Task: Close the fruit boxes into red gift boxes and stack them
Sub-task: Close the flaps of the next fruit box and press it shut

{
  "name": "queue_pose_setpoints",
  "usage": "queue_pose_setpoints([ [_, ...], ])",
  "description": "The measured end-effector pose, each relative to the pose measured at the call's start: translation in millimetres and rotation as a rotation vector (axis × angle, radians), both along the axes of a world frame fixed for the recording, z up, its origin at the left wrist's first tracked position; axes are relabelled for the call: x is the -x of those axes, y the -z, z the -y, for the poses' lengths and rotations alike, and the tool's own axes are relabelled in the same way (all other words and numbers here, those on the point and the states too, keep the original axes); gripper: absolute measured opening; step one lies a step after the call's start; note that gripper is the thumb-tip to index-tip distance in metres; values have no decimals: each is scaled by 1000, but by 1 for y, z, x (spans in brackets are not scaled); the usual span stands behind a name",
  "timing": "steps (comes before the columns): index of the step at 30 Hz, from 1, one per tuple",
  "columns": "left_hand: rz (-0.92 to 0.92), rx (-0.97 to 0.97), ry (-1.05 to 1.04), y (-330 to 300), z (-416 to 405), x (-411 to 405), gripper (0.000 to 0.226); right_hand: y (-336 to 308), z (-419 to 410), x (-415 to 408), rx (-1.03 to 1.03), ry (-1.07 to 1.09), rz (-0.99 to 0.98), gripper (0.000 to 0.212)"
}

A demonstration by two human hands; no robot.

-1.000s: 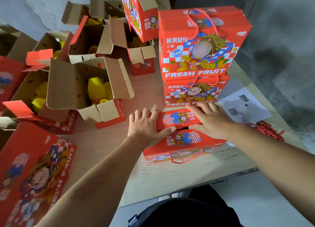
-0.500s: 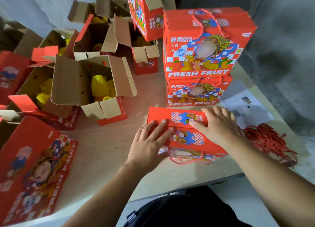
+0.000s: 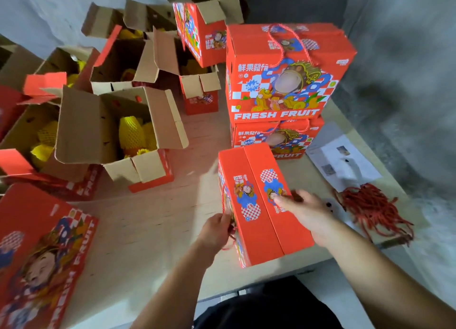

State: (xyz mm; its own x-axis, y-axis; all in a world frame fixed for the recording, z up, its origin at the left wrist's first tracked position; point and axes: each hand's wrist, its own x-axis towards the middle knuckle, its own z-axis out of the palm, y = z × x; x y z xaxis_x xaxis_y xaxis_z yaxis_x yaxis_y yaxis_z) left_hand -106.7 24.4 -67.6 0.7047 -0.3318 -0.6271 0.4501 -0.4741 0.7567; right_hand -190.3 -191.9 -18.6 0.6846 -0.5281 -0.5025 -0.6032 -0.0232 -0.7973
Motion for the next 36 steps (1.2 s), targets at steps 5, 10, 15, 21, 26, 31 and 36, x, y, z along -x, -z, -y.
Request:
queue_pose_setpoints([
  [5, 136, 440, -127, -78, 6, -17, 44, -36, -35, -19, 169, 60, 427, 1],
  [10, 533, 427, 211, -156, 22, -21, 51, -66, -97, -26, -83, -401, 387, 32],
  [15, 734, 300, 48, -151, -10, -39, 40, -123, -35, -45, -357, -36, 521, 28],
  [21, 541, 248, -334, -115, -35, -56, 14, -163, -16, -51, -412, -31, 697, 25],
  [26, 313, 250, -265, -86, -22, -31, 9, -145, -18, -43, -35, -202, 499, 48],
  [31, 469, 185, -226, -73, -8, -35, 4, -138, 18, -26, 72, -318, 484, 56],
  [36, 553, 13, -55, -61, 22, -53, 54, -108, 20, -18, 309, -421, 395, 39],
])
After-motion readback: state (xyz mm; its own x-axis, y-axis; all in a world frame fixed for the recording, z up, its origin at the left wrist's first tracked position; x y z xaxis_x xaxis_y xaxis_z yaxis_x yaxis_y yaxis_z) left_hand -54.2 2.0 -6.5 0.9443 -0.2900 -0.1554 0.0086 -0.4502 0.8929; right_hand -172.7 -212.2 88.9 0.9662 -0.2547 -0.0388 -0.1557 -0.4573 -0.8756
